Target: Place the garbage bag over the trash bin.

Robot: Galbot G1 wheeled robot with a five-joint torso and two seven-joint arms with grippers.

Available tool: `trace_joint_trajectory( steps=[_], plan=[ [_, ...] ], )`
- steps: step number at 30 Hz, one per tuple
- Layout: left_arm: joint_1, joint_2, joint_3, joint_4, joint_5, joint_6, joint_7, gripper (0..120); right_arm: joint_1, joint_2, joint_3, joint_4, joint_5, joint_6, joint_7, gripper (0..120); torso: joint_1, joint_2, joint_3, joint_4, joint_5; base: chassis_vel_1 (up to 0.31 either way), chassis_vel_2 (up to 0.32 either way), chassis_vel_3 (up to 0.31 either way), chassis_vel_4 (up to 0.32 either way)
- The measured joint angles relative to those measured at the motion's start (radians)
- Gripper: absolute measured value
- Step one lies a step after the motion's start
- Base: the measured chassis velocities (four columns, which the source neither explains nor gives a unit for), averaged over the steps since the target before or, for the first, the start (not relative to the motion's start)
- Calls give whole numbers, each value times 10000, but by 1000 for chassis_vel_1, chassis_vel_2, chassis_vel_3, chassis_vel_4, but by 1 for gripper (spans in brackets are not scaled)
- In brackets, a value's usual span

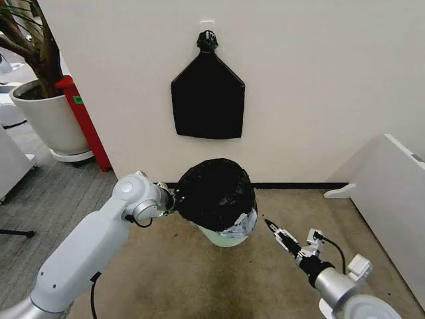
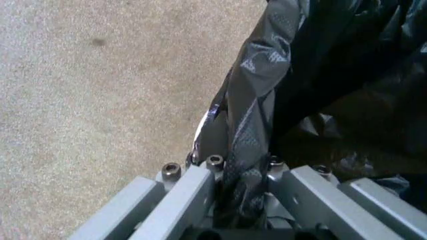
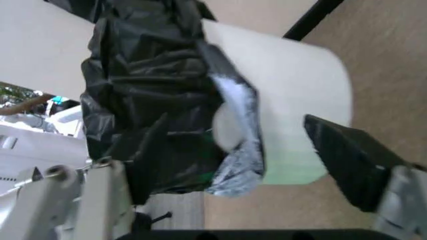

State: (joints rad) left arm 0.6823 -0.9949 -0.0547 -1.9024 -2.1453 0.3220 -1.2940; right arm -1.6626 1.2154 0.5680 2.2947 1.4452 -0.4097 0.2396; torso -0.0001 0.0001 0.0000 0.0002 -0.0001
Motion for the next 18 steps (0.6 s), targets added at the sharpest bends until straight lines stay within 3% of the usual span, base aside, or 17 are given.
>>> trace_joint_trajectory(
  steps=[6, 18],
  plan=[
    [4, -9, -5, -50, -97, 2, -4, 0, 341, 141, -559, -476, -465, 111, 179, 98, 0, 0, 0, -1, 0, 0, 0, 0, 0],
    [4, 47, -98, -329, -360, -7, -11, 0, 1013, 369, -1168, -2393, -2177, 505, 69, 100, 1, -1, 0, -1, 1, 0, 0, 0, 0]
  ],
)
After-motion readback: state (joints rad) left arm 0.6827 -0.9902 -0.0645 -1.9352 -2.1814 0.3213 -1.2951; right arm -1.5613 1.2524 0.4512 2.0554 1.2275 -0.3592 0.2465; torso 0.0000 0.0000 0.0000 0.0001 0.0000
